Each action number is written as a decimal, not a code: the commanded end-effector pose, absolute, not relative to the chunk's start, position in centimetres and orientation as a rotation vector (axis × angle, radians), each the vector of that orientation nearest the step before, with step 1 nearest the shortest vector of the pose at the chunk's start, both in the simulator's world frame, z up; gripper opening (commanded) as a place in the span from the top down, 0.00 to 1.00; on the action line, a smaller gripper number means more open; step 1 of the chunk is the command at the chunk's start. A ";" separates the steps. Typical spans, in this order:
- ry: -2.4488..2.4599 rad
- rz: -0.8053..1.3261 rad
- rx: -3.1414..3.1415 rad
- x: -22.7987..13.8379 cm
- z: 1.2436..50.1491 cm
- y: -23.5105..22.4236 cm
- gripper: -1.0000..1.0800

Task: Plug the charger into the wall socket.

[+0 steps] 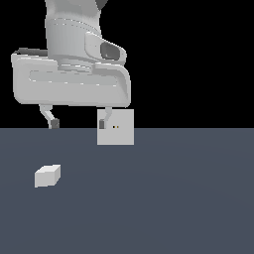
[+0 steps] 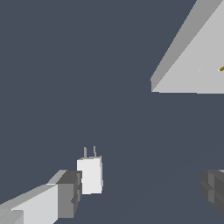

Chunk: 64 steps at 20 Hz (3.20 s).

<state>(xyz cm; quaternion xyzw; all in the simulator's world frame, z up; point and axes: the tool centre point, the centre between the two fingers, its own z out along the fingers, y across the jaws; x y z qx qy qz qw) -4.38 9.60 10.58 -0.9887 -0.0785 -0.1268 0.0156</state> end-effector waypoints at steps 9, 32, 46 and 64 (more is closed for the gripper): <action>-0.333 -0.525 -3.035 -6.2 7.4 13.1 0.04; -0.364 -0.570 -3.024 -6.8 3.2 14.3 0.04; -0.363 -0.571 -3.023 -6.7 1.2 14.3 1.00; -0.325 -0.575 -3.033 -5.4 3.4 11.3 1.00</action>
